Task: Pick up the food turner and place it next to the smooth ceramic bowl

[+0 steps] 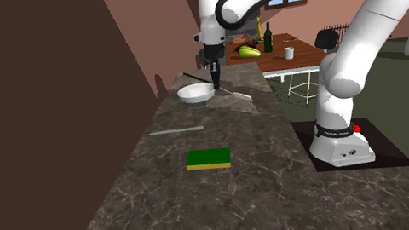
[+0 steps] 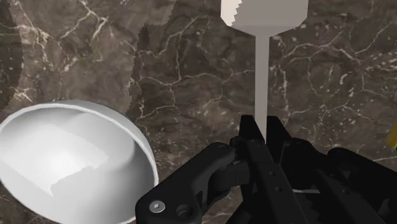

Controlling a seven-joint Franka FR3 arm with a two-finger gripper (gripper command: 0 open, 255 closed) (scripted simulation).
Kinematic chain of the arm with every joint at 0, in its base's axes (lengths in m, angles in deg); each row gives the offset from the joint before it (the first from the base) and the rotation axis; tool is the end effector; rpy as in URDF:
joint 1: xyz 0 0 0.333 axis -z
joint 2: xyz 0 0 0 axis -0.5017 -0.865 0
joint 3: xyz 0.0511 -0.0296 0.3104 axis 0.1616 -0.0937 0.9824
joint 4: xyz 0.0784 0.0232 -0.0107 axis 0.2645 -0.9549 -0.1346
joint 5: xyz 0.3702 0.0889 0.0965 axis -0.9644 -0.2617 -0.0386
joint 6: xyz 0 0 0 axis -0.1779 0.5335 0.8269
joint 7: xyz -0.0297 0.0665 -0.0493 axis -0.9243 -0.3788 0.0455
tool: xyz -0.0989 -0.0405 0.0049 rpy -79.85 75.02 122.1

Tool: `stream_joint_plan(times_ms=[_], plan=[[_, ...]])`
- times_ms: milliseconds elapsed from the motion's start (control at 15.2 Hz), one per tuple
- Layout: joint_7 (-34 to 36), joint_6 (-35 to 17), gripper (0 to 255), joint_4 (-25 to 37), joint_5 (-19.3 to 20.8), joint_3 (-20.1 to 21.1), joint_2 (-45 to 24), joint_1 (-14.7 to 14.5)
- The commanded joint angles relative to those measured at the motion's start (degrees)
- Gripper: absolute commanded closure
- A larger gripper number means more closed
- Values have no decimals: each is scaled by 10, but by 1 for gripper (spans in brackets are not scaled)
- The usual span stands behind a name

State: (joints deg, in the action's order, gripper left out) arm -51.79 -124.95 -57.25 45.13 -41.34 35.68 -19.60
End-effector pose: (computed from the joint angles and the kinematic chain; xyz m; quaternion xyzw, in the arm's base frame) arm 0.4214 -0.0375 0.4813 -0.9990 -0.0290 -0.0330 0.0012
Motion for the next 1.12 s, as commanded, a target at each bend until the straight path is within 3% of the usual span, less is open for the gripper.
stream_joint_plan(times_ms=[0, 1056], plan=[[-3, -15, 255, -14, 0, -2, -1, 1], [-4, -152, 255, -97, -1, 3, -55, 0]])
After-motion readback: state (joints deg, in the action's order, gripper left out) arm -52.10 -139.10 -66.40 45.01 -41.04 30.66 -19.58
